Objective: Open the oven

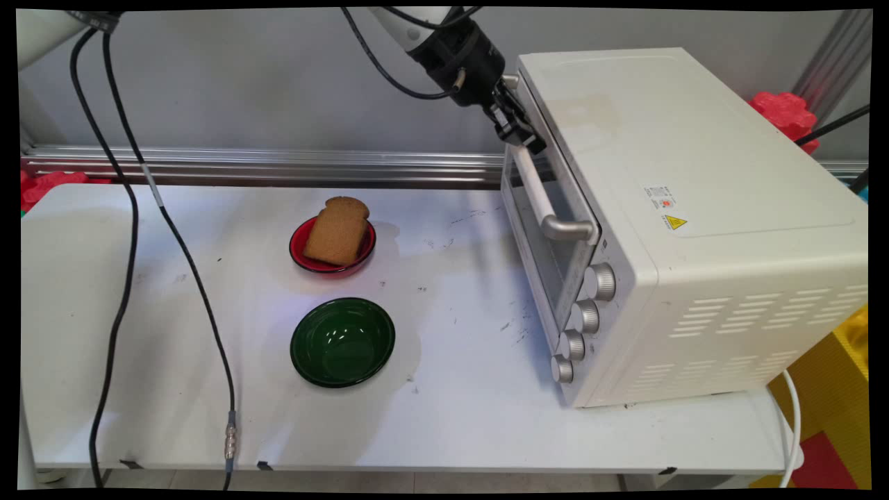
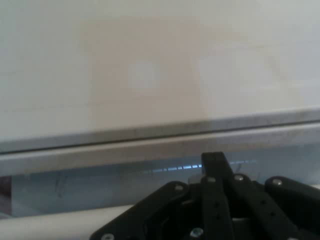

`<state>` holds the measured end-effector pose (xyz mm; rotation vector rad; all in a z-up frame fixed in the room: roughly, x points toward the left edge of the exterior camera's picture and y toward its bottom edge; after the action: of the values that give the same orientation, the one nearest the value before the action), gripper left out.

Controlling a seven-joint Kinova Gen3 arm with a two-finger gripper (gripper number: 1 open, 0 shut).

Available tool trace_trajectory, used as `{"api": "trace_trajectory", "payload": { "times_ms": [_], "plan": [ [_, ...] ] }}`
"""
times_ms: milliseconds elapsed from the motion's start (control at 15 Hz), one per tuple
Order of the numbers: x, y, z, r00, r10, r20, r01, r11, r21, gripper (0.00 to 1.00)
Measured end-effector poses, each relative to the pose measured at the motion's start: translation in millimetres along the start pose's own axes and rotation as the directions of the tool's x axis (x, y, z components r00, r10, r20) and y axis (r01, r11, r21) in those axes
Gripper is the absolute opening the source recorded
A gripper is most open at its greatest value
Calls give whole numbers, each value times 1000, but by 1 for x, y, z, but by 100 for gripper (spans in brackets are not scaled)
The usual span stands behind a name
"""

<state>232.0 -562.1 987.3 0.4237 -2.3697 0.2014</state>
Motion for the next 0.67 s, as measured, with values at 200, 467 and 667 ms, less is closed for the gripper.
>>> {"api": "trace_trajectory", "payload": {
  "times_ms": [200, 467, 667],
  "plan": [
    [-8, 1, 0, 1000, 4, 13, -4, 1000, -3, 0],
    [-19, 3, -3, 1000, 11, 28, -11, 1000, -8, 0],
    [-34, 5, -7, 999, 14, 49, -13, 1000, -12, 0]
  ]
}}
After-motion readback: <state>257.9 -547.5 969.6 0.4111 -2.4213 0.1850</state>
